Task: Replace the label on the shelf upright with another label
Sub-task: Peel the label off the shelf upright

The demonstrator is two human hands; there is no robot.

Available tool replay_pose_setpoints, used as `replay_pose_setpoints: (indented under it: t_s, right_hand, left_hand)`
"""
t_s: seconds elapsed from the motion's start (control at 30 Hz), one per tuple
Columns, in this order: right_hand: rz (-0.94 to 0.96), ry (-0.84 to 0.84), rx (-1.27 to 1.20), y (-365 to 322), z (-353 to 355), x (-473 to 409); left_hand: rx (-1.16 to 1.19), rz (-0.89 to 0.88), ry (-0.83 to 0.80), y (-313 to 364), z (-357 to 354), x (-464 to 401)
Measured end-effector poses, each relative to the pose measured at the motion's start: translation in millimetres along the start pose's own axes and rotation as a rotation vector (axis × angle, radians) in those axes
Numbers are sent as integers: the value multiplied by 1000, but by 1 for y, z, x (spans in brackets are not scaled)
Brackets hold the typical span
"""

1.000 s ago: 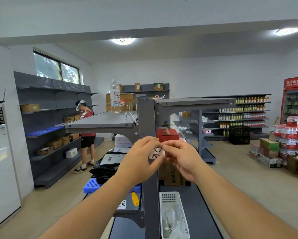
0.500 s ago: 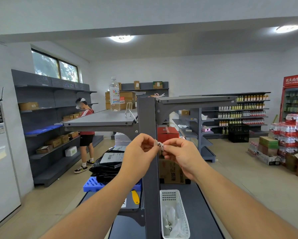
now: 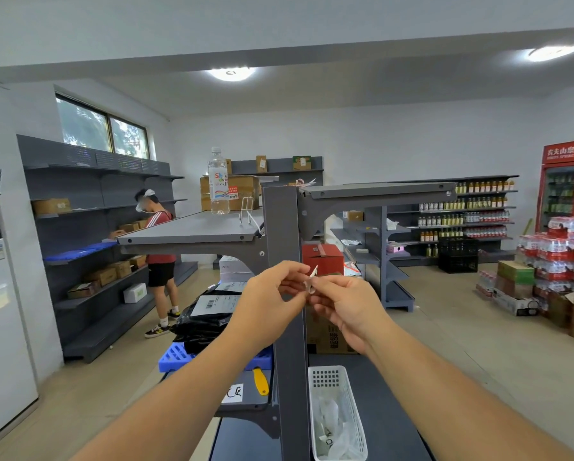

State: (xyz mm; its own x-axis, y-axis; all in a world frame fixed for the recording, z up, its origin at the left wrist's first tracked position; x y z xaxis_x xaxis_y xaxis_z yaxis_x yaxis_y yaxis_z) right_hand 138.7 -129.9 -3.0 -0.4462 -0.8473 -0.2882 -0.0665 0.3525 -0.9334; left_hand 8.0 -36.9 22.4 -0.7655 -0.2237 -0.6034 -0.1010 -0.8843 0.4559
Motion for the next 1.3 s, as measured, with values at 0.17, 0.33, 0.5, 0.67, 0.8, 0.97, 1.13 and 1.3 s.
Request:
replay_pose_setpoints:
  t_s: [0.17,0.33,0.5,0.67,0.8,0.97,1.13,1.3]
  right_hand:
    - [-67,-69,42,5,3,-3]
    - [-96,-120,130,2,10,-7]
    - [-118,-131,121,5,14,-2]
    - [-110,-94,174,8,8,2]
    - [-113,-56,206,7,9,4]
    - [-101,-91,150,4,10,4]
    - [-108,-76,115,11,21,4]
    - [-58,-35,187,23,27,1]
  left_hand:
    - [-82,-14,-53,-1,0,-3]
    - [-230,20,-59,-5,-7,-2]
    - [-288,93,-80,-9,-13,-3]
    - [-342,117,-24,-14,-18,-3]
    - [-388,63,49,-14,-19,-4]
    - [-324,-33,68,-9,-26,-3]
    - [-212,-63,-64,-15,-35,0]
    - [-175,3,32,-17,-40,3]
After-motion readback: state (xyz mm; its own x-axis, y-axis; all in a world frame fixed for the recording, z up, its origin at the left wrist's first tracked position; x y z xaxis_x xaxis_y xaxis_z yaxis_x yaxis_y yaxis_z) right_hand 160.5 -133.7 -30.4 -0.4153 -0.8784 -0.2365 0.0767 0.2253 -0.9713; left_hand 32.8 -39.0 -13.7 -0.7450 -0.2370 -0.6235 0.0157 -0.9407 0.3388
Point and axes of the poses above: each hand's wrist, its own x-axis away from the middle knuckle, its own z-axis out of the back of the hand, y = z × x, the point moved 3 cm from there along -x, towards the middle knuckle, and after that the axes turned 13 degrees about -y, right-handed, at the moved point
